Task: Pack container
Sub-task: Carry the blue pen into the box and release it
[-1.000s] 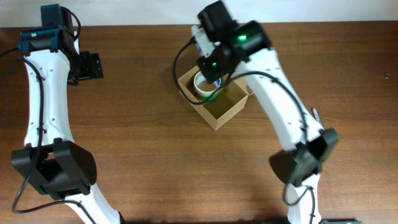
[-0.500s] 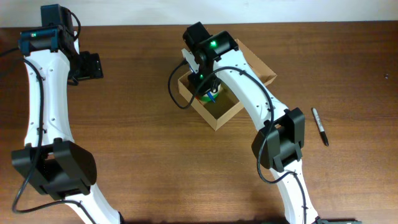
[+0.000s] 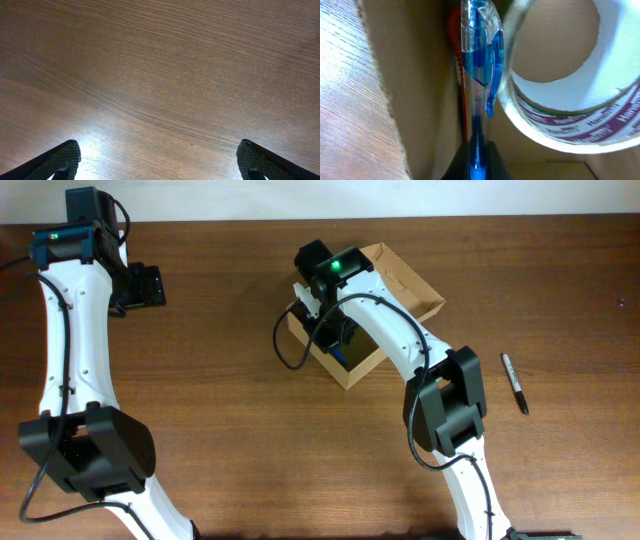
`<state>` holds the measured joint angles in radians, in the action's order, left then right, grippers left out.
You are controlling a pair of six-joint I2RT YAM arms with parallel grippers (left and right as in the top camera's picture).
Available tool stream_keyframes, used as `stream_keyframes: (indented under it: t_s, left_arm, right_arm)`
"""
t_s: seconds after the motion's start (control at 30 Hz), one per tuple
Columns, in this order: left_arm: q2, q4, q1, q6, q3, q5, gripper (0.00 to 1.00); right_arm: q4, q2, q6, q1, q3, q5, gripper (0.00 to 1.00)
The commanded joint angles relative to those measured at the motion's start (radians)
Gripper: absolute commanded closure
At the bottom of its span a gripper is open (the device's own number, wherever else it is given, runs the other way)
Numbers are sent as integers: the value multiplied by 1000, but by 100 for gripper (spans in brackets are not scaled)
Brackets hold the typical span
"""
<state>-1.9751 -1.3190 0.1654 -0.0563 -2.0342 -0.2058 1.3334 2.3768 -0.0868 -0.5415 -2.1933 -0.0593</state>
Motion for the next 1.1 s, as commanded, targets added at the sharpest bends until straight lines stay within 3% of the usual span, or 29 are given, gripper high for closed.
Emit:
stream_keyframes:
  t_s: [0.0, 0.27, 0.5, 0.7, 0.9, 1.07]
  left_arm:
    - [-11, 2, 8, 5, 3, 7, 0]
    - [-11, 2, 8, 5, 3, 7, 0]
    - [-11, 2, 8, 5, 3, 7, 0]
    - [-11, 2, 8, 5, 3, 7, 0]
    - [-11, 2, 8, 5, 3, 7, 0]
    - [-11, 2, 8, 5, 3, 7, 0]
  right_arm:
    - [-7, 8, -10, -18, 8, -16, 96]
    - [-11, 8, -10, -21, 16, -16, 96]
    - [-10, 8, -10, -22, 16, -16, 74]
    - [23, -19, -10, -16, -7, 23, 69]
    - [47, -208, -10, 35, -18, 119, 67]
    - [55, -443, -10, 161, -17, 173, 66]
